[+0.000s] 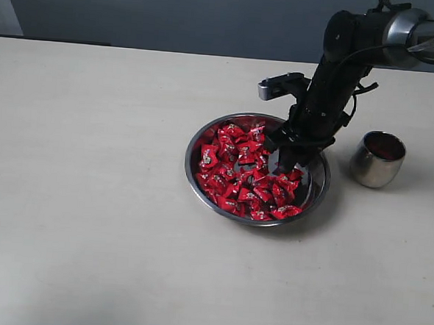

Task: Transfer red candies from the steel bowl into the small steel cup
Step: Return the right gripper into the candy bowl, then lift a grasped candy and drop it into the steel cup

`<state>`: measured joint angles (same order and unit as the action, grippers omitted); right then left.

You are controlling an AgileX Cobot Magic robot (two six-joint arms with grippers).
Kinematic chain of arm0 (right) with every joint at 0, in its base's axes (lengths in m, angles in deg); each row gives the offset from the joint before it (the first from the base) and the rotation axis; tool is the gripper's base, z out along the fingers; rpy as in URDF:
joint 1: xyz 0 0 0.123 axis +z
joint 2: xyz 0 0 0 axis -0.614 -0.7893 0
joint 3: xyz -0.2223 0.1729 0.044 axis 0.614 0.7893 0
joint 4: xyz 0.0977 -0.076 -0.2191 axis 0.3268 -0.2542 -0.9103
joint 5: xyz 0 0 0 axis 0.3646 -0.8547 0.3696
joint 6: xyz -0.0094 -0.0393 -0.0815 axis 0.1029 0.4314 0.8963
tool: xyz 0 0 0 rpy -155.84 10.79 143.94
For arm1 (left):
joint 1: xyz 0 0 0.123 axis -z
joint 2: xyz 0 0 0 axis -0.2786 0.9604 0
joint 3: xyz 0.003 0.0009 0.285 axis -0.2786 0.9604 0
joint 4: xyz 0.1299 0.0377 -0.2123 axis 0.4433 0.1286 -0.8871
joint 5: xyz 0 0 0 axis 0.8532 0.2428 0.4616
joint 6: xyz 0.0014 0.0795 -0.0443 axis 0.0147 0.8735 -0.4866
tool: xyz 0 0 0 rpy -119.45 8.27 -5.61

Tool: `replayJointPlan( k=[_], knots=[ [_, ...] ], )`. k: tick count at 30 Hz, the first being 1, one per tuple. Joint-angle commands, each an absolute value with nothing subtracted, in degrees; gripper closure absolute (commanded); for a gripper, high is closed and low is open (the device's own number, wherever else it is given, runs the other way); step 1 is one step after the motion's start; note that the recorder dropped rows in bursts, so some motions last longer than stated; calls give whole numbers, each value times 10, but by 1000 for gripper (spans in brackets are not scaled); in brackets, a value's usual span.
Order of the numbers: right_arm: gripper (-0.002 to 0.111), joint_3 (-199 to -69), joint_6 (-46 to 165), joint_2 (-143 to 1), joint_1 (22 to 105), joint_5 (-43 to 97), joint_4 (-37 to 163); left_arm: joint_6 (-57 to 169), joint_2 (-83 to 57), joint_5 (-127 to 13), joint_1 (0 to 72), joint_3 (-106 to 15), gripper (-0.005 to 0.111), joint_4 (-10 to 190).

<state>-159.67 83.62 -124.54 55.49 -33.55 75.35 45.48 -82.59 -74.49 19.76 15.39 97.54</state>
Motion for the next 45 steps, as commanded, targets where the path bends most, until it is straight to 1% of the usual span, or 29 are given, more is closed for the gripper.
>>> replayJointPlan(
  k=[1,3,6,16,20,23,29,33,40,45],
  knots=[
    [66,-1600,841,-1254,556,-327,751,452,-828,-743,204,153,106,975],
    [66,-1600,841,-1257,556,-327,751,452,-828,-743,204,153,106,975],
    [74,-1600,841,-1257,556,-327,751,452,-828,-743,204,153,106,975],
    [108,-1600,841,-1256,556,-321,750,452,-828,-743,204,153,106,975],
    [108,-1600,841,-1238,556,-316,753,452,-828,-743,204,153,106,975],
    [108,-1600,841,-1197,556,-295,753,452,-828,-743,204,153,106,975],
    [108,-1600,838,-1135,547,-303,734,452,-828,-743,204,153,106,975],
    [108,-1600,823,-1088,494,-342,735,452,-828,-743,204,153,106,975],
    [108,-1600,809,-1072,402,-396,738,452,-828,-743,204,153,106,975],
    [108,-1595,808,-1075,386,-395,734,452,-828,-743,204,153,106,975]
  ],
)
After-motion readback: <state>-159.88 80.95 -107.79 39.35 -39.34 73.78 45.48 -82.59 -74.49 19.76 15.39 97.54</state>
